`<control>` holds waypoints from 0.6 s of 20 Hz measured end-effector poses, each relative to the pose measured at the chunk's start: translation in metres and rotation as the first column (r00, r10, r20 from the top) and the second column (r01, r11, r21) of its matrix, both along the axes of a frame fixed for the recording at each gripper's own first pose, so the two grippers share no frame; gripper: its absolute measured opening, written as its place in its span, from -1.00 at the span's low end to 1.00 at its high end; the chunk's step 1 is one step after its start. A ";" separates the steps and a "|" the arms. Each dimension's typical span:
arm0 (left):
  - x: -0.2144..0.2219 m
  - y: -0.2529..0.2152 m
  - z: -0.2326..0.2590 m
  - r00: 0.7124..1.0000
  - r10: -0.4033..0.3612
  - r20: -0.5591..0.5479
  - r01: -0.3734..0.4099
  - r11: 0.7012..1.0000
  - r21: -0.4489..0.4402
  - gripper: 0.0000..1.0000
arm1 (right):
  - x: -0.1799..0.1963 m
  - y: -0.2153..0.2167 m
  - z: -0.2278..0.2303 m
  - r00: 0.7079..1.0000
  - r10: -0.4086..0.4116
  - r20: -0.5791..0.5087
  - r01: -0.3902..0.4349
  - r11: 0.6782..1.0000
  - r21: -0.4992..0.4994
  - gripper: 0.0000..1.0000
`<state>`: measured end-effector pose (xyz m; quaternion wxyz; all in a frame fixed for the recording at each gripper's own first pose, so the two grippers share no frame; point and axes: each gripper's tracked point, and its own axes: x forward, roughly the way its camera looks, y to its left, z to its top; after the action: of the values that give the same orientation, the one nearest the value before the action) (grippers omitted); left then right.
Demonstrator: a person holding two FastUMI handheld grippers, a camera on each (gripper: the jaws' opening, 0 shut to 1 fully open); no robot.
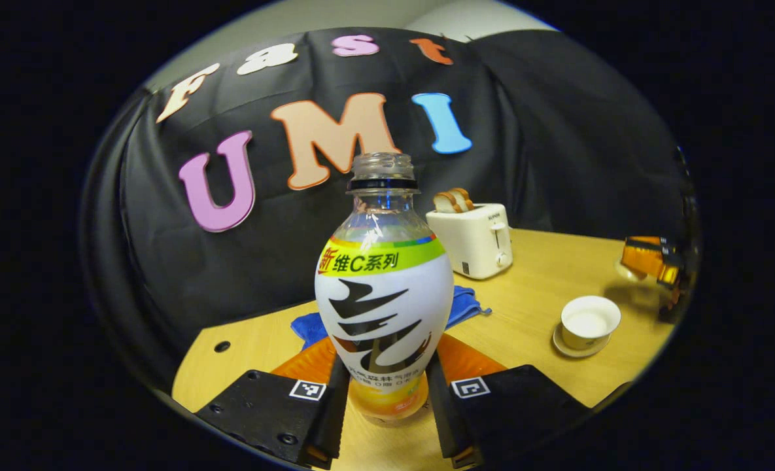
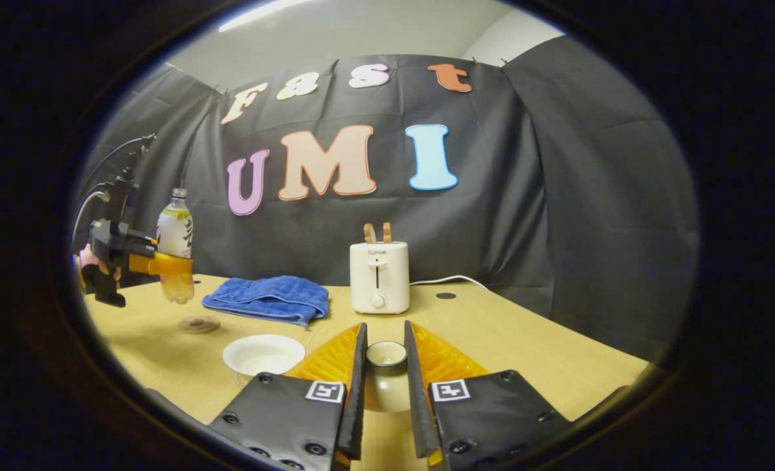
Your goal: Open the teacup lid with one hand, grasp the water bottle and pour water into the teacup with the other hand; after pouring, place the water bottle on the coaster and then close the teacup lid.
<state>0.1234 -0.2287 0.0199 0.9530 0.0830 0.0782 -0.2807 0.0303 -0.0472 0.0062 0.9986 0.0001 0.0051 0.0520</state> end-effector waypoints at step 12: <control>0.007 -0.001 -0.032 0.987 0.058 -0.148 -0.083 0.982 -0.167 0.10 | 0.003 0.000 0.000 1.000 0.000 -0.002 0.000 1.000 0.000 -0.34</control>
<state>0.1305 -0.2301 -0.0121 0.9579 -0.0230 0.1244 -0.2576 0.0331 -0.0468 0.0057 0.9986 0.0001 0.0061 0.0521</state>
